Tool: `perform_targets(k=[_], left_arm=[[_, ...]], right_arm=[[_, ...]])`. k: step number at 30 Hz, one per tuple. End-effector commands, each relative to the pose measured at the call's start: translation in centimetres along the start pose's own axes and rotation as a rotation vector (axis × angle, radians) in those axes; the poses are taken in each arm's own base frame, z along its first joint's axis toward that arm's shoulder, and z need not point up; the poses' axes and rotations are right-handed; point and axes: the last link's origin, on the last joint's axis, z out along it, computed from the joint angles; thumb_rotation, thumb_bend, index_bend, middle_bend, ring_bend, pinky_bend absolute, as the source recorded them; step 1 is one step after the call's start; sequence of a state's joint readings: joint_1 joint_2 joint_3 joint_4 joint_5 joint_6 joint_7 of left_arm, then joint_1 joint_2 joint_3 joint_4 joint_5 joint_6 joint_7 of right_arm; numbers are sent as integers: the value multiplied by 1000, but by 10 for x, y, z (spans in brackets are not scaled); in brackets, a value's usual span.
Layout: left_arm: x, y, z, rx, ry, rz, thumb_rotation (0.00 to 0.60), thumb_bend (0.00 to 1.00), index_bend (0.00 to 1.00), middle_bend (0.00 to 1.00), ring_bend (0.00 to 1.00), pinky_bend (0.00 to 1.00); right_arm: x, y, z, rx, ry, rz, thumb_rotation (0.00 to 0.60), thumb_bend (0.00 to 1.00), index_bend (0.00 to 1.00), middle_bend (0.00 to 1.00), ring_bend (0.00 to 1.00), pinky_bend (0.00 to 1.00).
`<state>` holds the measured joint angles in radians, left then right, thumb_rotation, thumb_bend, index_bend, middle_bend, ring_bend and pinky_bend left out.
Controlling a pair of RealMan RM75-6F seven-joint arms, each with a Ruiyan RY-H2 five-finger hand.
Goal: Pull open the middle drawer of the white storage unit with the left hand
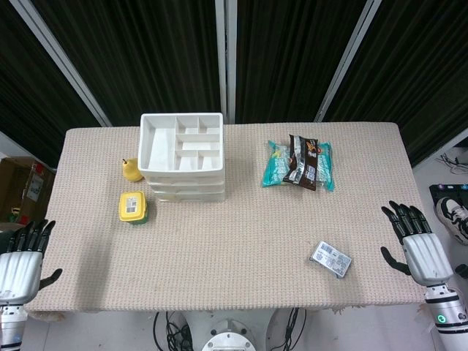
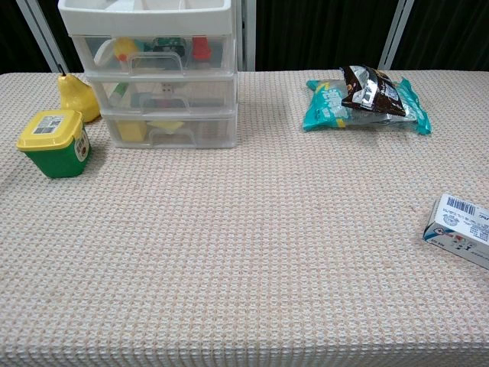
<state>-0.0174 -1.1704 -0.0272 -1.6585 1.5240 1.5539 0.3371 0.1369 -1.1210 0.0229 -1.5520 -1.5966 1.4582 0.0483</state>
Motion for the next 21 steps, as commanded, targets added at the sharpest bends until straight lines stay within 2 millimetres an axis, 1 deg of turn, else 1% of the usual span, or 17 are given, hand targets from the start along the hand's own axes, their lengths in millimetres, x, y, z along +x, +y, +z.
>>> perform_targets(k=[1,9,12,15,17,19,21], left_arm=[[-1,-1,3,1,-5,-1,600,0,99,98,75,151],[-3,1,9,3,-15,-24,600,0,99,98,74,151],[-2,5,10,-3,-21,-60,600,0,104,98,74,152],[-1,14,16,-27,-33,-102,600,0,117,98,89,172],[2,26,22,-54,-30,-180,600,0,127,114,123,248],[7,43,30,-105,-10,-279,600,0,144,161,184,364],[10,60,38,-162,0,-367,600,5,173,259,296,536]], right_arm=[[-1,-2,2,0,-2,-1,600,277,0,0,0,0],[-5,-6,12,4,-10,-2,600,278,0,0,0,0],[-3,-5,11,4,-3,0,600,277,0,0,0,0],[2,-3,10,9,11,-6,600,277,0,0,0,0],[6,-3,10,18,22,-11,600,278,0,0,0,0],[11,-3,10,28,34,-19,600,278,0,0,0,0],[15,-4,9,36,44,-23,600,277,0,0,0,0]])
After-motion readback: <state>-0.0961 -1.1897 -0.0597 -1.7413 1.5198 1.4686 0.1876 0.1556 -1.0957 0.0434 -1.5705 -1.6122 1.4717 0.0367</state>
